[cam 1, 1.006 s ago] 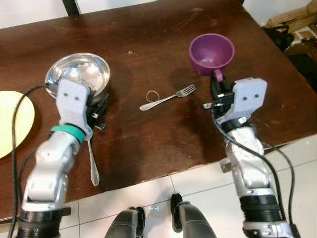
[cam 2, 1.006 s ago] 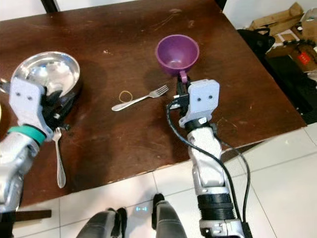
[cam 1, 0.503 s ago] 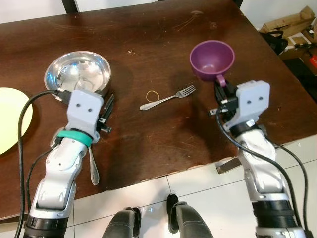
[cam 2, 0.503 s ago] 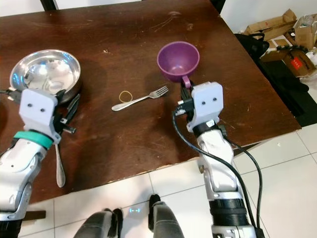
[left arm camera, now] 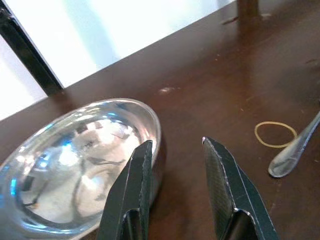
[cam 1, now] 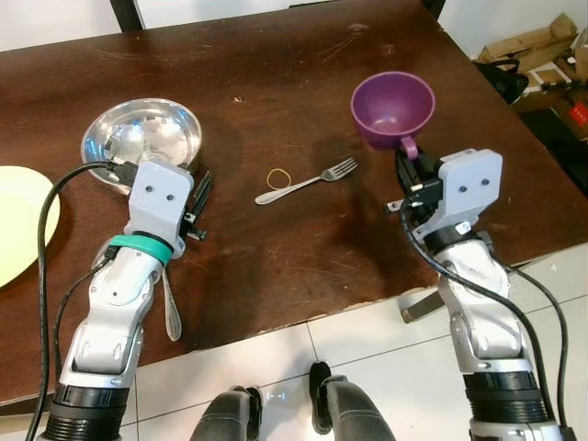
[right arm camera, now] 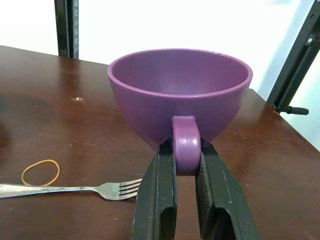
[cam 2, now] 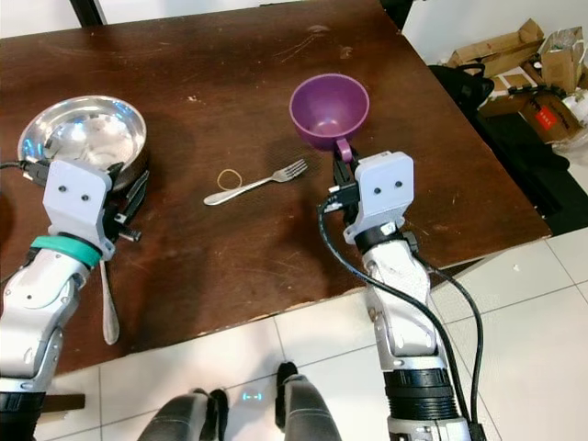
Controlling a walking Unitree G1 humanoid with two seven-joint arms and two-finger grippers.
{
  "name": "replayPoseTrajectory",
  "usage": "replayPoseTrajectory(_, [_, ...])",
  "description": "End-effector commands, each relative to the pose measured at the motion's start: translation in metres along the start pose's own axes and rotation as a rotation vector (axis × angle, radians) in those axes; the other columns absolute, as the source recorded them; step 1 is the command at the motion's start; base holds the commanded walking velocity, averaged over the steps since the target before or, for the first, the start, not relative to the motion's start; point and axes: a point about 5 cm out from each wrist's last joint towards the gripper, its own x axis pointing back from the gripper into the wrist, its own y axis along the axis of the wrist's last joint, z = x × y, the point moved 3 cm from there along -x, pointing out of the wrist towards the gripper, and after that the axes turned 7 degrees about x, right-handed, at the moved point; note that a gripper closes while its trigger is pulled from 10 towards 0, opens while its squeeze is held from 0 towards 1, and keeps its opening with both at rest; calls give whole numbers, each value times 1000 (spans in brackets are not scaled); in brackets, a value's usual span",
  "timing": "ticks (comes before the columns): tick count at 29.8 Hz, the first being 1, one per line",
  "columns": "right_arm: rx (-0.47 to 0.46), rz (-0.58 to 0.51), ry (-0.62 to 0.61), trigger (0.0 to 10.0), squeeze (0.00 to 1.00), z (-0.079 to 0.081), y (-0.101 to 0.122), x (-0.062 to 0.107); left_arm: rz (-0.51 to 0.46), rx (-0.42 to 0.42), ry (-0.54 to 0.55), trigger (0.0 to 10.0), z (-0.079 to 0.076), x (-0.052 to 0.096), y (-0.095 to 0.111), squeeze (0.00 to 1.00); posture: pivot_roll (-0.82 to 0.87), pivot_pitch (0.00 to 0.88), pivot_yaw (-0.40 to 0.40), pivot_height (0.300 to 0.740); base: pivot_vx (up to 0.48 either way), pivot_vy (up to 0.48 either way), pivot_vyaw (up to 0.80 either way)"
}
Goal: Setting the table
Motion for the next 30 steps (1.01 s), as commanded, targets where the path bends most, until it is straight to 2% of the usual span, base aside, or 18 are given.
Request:
replayPoseTrajectory(1, [-7, 12, -2, 10000, 0, 0, -4, 0, 14, -8, 15, 10000, 4, 1, -5, 0, 2, 131, 66, 740, 0, 0, 0])
replayPoseTrajectory(30, [-40, 34, 7, 10000, 0, 8, -9, 0, -17, 1, 8, 10000, 3, -3, 0, 0, 5, 151, 76, 740, -282, 0, 0])
